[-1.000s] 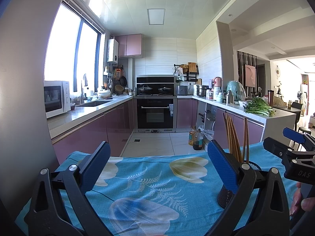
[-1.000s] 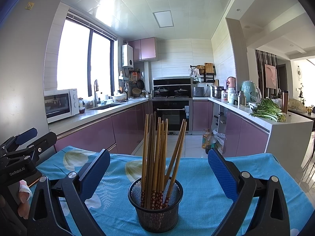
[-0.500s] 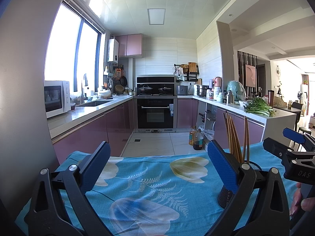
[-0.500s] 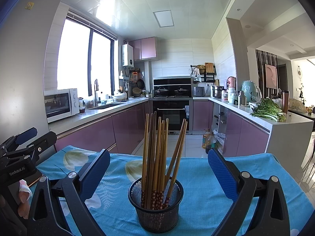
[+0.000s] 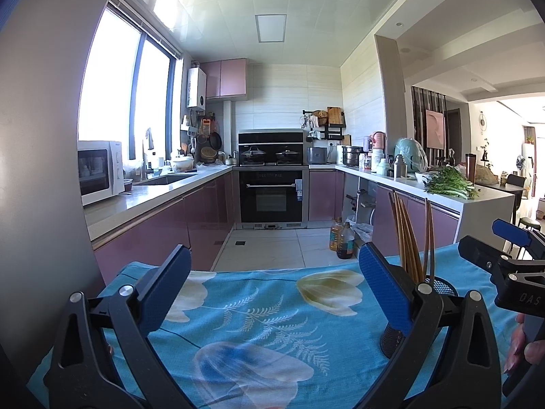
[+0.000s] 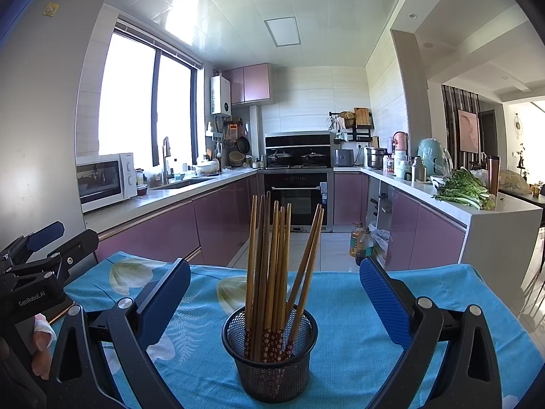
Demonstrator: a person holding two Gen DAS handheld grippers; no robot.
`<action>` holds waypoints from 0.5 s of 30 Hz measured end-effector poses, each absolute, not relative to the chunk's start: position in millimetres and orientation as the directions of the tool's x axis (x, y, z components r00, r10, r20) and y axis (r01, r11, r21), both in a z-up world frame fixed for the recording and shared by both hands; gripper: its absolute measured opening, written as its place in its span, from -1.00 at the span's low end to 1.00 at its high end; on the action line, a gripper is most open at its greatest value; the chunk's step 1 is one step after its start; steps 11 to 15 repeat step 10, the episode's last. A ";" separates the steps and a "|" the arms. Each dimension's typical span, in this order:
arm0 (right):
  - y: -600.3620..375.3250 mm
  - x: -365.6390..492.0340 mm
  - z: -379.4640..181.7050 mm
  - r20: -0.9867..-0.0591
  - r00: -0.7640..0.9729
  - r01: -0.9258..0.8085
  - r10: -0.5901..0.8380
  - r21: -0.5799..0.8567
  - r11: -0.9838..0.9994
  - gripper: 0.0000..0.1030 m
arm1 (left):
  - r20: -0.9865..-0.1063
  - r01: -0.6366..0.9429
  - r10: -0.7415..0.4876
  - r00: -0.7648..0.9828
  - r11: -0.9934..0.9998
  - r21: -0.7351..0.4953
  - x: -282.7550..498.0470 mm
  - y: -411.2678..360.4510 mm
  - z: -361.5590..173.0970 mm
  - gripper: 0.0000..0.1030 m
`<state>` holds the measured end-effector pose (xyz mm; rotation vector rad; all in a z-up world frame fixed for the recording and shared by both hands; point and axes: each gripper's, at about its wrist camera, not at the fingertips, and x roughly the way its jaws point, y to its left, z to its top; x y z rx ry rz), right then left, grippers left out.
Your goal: Organize utensils
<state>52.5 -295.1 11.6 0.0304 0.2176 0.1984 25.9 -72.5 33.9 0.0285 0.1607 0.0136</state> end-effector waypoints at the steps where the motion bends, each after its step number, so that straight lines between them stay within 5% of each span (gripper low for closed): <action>1: -295.3 52.5 11.2 -0.212 0.957 -0.192 0.198 0.051 0.980 0.87 | -0.161 -0.012 0.017 0.987 0.999 0.031 25.9 -73.0 33.1 0.89; 10: -339.4 67.4 -9.3 -0.316 0.942 -0.096 0.114 0.072 0.993 0.87 | -0.315 -0.046 0.051 0.948 0.999 0.022 53.3 -56.7 16.1 0.89; 15: -339.4 67.4 -9.3 -0.316 0.942 -0.096 0.114 0.072 0.993 0.87 | -0.315 -0.046 0.051 0.948 0.999 0.022 53.3 -56.7 16.1 0.89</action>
